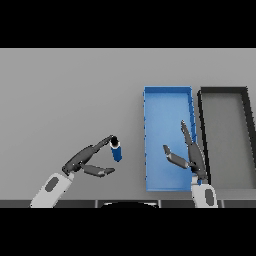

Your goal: Pick up the blue pipe and place it into the blue bin.

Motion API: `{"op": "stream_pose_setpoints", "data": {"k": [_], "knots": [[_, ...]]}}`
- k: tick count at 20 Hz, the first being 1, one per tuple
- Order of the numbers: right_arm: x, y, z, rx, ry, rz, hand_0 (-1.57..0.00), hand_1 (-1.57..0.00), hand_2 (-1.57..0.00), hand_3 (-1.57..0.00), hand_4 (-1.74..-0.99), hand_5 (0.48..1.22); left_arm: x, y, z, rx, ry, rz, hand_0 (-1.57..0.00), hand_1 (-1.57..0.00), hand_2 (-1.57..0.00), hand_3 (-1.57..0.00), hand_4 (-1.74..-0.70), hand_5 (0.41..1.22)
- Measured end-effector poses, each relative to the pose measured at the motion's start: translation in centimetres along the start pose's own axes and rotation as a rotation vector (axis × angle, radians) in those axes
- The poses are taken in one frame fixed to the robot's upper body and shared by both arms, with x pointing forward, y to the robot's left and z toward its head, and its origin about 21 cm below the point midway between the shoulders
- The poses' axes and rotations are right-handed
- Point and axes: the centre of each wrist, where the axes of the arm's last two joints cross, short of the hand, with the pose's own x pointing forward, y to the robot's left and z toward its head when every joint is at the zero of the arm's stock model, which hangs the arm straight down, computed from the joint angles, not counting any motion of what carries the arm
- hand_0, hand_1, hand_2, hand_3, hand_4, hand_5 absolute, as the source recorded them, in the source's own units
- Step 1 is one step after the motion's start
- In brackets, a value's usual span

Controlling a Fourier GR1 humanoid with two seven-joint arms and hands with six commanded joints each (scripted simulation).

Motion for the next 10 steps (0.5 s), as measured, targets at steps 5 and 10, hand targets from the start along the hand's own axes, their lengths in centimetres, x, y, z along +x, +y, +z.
{"op": "stream_pose_setpoints", "data": {"k": [5, 10], "knots": [[-0.3, 0.1, 0.6, 0.002, 0.01, 0.002, 0.0, 0.0, 0.0, 0.0, -1.206, 0.606, -1.0, -1.3, -2.4, -0.015, 0.003, 0.017, 0.0, 0.0, 0.0, 0.0, -1.15, 0.459], [-0.3, -0.1, 0.4, -0.007, 0.001, -0.004, 0.0, 0.0, 0.0, 0.0, -1.207, 0.607, -1.3, -2.3, -5.4, -0.053, -0.036, 0.035, 0.0, 0.0, 0.0, 0.0, -1.19, 0.513]]}}
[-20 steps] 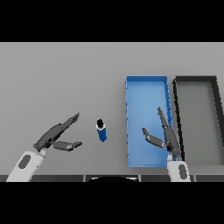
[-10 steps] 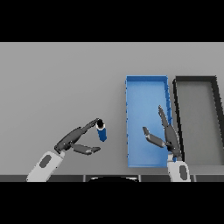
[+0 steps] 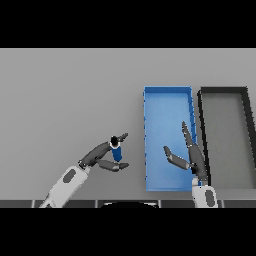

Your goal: Pick up the blue pipe and place it into the blue bin.

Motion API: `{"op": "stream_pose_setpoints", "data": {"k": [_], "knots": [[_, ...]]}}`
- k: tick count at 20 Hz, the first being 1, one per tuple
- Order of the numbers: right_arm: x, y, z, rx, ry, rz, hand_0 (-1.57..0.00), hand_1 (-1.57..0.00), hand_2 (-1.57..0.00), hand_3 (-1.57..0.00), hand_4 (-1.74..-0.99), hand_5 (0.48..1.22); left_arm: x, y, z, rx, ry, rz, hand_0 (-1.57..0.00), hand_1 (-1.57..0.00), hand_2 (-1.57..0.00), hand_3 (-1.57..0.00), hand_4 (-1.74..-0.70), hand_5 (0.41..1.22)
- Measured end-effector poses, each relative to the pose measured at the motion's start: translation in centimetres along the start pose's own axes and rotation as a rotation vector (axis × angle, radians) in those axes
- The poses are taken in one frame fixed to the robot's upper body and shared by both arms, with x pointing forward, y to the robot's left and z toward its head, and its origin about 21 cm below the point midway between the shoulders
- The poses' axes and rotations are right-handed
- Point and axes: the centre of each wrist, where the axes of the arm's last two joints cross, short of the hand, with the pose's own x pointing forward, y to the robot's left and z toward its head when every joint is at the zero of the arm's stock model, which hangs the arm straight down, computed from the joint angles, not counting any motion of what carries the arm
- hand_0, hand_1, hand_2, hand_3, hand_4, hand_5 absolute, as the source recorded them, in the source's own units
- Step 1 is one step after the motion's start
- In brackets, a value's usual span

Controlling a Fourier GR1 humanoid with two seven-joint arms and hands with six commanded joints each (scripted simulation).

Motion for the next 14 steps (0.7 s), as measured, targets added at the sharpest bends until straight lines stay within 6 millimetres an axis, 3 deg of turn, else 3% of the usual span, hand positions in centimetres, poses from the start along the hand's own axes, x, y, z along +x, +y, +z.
{"op": "stream_pose_setpoints", "data": {"k": [3, 5, 7, 9, 11, 14], "knots": [[-0.3, 0.1, 0.2, 0.001, 0.007, -0.006, 0.0, 0.0, 0.0, 0.0, -1.196, 0.603, 0.2, -0.3, -0.9, 0.022, -0.055, 0.039, 0.0, -0.04, -0.11, -0.04, -1.27, 0.585], [-0.2, 0.2, -0.2, 0.003, 0.023, 0.0, 0.0, 0.0, 0.0, 0.0, -1.198, 0.605, 0.1, -0.8, -1.3, 0.03, -0.056, 0.063, -0.1, -0.26, -0.36, -0.22, -1.32, 0.651], [-0.3, 0.1, 0.2, 0.003, 0.022, -0.009, 0.0, 0.0, 0.0, 0.0, -1.196, 0.604, 0.2, -1.2, -1.3, 0.039, -0.072, 0.111, -0.5, -0.68, -0.73, -0.7, -1.42, 0.856], [-0.3, 0.0, 0.2, -0.002, 0.02, -0.017, 0.0, 0.0, 0.0, 0.0, -1.195, 0.604, 0.2, -1.8, -1.6, 0.036, -0.048, 0.113, -0.89, -1.0, -1.03, -1.01, -1.53, 0.988], [-0.5, 0.0, 0.4, -0.003, 0.018, -0.016, 0.0, 0.0, 0.0, 0.0, -1.198, 0.604, 0.4, -2.1, -2.1, 0.006, -0.07, 0.099, -1.13, -1.2, -1.23, -1.17, -1.6, 1.072], [-0.3, -0.1, 0.1, 0.004, 0.027, -0.008, 0.0, 0.0, 0.0, 0.0, -1.19, 0.6, -0.1, -2.7, -1.8, 0.01, -0.142, 0.082, -1.35, -1.38, -1.4, -1.32, -1.67, 1.144]]}}
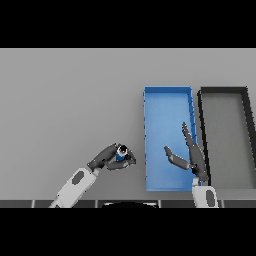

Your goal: Pick up the blue pipe and place it into the blue bin.

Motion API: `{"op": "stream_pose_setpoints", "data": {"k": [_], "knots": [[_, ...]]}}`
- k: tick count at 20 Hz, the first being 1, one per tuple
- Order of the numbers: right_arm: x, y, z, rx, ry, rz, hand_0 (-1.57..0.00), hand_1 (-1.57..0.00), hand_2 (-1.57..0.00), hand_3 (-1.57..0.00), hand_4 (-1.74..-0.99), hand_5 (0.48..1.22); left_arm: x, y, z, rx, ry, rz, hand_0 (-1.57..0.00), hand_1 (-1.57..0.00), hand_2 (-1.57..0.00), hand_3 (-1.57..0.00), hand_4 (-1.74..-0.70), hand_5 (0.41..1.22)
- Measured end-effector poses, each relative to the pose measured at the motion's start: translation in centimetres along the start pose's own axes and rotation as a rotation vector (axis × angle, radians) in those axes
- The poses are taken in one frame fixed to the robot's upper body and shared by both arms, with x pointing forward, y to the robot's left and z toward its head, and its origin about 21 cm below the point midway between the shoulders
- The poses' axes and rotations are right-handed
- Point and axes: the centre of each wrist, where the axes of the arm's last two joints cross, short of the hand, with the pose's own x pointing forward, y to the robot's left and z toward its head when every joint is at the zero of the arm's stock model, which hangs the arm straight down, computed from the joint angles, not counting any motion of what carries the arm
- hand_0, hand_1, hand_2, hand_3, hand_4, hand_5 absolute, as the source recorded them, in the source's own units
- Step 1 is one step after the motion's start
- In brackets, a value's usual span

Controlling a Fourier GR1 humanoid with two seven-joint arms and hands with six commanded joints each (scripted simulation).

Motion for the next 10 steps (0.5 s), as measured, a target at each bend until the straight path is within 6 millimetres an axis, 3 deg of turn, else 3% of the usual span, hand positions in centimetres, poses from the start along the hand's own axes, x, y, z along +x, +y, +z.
{"op": "stream_pose_setpoints", "data": {"k": [2, 3, 10], "knots": [[0.0, 0.1, 0.1, 0.005, 0.001, -0.008, 0.0, 0.0, 0.0, 0.0, -1.189, 0.601, 0.2, -0.2, 0.0, 0.015, -0.011, 0.0, -1.43, -1.45, -1.46, -1.38, -1.69, 1.172], [0.2, 0.1, -0.6, 0.0, 0.011, 0.001, 0.0, 0.0, 0.0, 0.0, -1.189, 0.603, 1.0, 0.0, -0.6, 0.027, -0.02, -0.005, -1.46, -1.48, -1.48, -1.41, -1.7, 1.182], [-0.5, -0.4, 0.0, -0.008, -0.004, 0.017, 0.0, 0.0, 0.0, 0.0, -1.157, 0.6, 5.4, -0.9, -1.9, 0.012, -0.184, 0.011, -1.55, -1.55, -1.55, -1.48, -1.73, 1.213]]}}
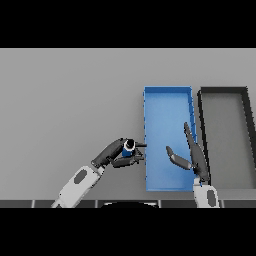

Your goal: Pick up the blue pipe and place it into the blue bin.

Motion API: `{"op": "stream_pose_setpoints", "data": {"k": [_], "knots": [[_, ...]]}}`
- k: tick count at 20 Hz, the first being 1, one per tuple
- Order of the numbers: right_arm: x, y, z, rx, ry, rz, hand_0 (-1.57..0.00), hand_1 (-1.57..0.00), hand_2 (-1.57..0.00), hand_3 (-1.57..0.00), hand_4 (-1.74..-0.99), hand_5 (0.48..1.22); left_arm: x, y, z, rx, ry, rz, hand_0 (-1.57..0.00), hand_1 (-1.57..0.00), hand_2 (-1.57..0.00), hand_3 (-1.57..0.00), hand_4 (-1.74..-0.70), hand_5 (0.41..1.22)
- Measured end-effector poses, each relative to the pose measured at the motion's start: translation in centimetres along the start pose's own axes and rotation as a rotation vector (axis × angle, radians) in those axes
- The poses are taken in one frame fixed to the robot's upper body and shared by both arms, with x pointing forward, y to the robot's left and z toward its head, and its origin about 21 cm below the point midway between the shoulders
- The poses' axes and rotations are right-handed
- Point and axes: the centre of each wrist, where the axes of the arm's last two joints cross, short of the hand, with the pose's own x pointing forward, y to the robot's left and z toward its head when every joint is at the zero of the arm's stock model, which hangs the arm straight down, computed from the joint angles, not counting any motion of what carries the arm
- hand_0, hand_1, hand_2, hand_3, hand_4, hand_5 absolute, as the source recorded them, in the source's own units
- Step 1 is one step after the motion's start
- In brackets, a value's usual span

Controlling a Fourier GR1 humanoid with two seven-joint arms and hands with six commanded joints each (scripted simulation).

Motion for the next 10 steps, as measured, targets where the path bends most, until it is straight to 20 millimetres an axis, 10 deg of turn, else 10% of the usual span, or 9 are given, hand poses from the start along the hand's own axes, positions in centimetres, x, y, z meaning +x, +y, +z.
{"op": "stream_pose_setpoints", "data": {"k": [10], "knots": [[0.3, -0.3, -0.1, 0.007, -0.017, -0.005, 0.0, 0.0, 0.0, 0.0, -1.178, 0.605, 2.0, -0.6, -0.3, -0.045, 0.057, -0.046, -1.57, -1.57, -1.57, -1.5, -1.74, 1.219]]}}
